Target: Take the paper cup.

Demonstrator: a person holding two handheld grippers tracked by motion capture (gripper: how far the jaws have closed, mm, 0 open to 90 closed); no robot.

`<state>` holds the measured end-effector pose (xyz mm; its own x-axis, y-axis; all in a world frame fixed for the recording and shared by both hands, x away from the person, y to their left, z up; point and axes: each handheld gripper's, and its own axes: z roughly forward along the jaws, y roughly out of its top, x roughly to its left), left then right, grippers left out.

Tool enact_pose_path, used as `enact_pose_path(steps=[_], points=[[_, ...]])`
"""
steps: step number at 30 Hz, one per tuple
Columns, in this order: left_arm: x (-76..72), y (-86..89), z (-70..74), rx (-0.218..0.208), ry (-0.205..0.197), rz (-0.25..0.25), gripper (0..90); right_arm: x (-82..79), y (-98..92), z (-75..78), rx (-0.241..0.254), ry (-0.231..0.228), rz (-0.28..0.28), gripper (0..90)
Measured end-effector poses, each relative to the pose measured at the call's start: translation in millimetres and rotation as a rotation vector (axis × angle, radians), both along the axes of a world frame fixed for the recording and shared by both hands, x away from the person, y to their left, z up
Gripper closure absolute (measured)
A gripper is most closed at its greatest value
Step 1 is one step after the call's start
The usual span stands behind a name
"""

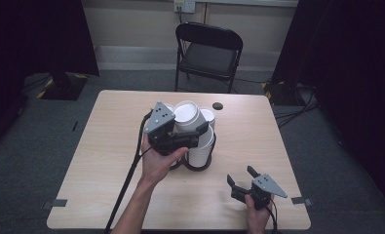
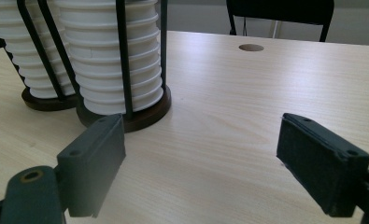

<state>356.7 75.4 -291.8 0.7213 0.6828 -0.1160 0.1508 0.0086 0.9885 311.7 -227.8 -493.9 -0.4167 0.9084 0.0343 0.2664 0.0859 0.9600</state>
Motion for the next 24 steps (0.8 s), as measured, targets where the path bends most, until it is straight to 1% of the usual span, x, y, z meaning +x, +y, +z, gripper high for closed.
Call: enact_pose_path(steps=[1, 2, 5, 6, 10, 12, 13, 14, 15, 16, 17, 18, 19, 20, 21, 22, 23, 24], points=[[-1.7, 0.6, -1.5, -0.006, 0.002, -0.004, 19.8, -0.3, -0.2, 0.0, 0.000, -0.002, -0.002, 14.3], [-3.7, 1.6, -3.6, -0.002, 0.001, -0.012, 19.8, -0.5, -0.3, -0.1, 0.000, -0.003, -0.003, 14.1], [-8.9, 2.5, -11.9, 0.025, 0.005, -0.009, 19.7, -0.5, -0.5, -0.2, 0.002, -0.008, -0.002, 13.3], [-10.0, 3.4, -15.2, 0.025, 0.010, -0.013, 19.7, -0.6, -0.3, -0.1, 0.001, -0.001, 0.005, 13.2], [-15.3, 6.9, -27.2, 0.017, 0.029, -0.010, 19.8, -1.6, 1.8, 0.0, -0.011, -0.003, -0.002, 13.3], [-18.4, 8.3, -33.9, 0.009, 0.038, -0.011, 19.8, -1.9, 3.6, 0.2, -0.011, 0.007, 0.028, 13.6], [-19.6, 8.3, -36.6, 0.004, 0.041, -0.006, 19.8, -1.9, 4.2, 0.2, -0.014, 0.009, 0.035, 13.9], [-20.4, 9.3, -40.1, 0.014, 0.035, 0.008, 19.8, -2.1, 5.3, 0.3, -0.016, 0.012, 0.049, 14.0], [-20.4, 9.3, -40.1, 0.014, 0.035, 0.008, 19.8, -2.4, 7.0, 0.3, -0.022, 0.013, 0.057, 15.0], [-20.0, 10.2, -43.0, 0.011, 0.045, 0.009, 19.8, -2.4, 7.0, 0.3, -0.022, 0.013, 0.057, 15.0], [-19.4, 11.5, -46.3, 0.004, 0.059, 0.005, 19.8, -2.9, 8.6, 0.3, -0.019, 0.017, 0.061, 17.5], [-19.8, 13.7, -52.8, -0.004, 0.071, 0.014, 19.8, -4.7, 11.2, 0.1, 0.009, 0.014, 0.102, 17.8], [-19.8, 13.7, -52.8, -0.004, 0.071, 0.014, 19.8, -4.7, 11.2, 0.1, 0.009, 0.014, 0.102, 17.8], [-19.9, 14.7, -57.7, -0.014, 0.083, 0.016, 19.8, -5.7, 12.7, -0.1, 0.016, 0.008, 0.120, 17.9], [-20.2, 15.4, -64.4, -0.022, 0.098, 0.017, 19.8, -8.2, 19.6, -0.1, 0.018, 0.005, 0.148, 19.6], [-20.2, 15.4, -64.4, -0.022, 0.098, 0.017, 19.8, -8.2, 19.6, -0.1, 0.018, 0.005, 0.148, 19.6], [-20.1, 15.1, -68.9, -0.016, 0.106, 0.013, 19.8, -9.4, 27.3, -0.1, 0.012, 0.010, 0.168, 21.2], [-20.6, 13.7, -75.1, 0.003, 0.113, 0.013, 19.8, -9.9, 31.1, -0.2, 0.014, 0.009, 0.183, 22.0]])
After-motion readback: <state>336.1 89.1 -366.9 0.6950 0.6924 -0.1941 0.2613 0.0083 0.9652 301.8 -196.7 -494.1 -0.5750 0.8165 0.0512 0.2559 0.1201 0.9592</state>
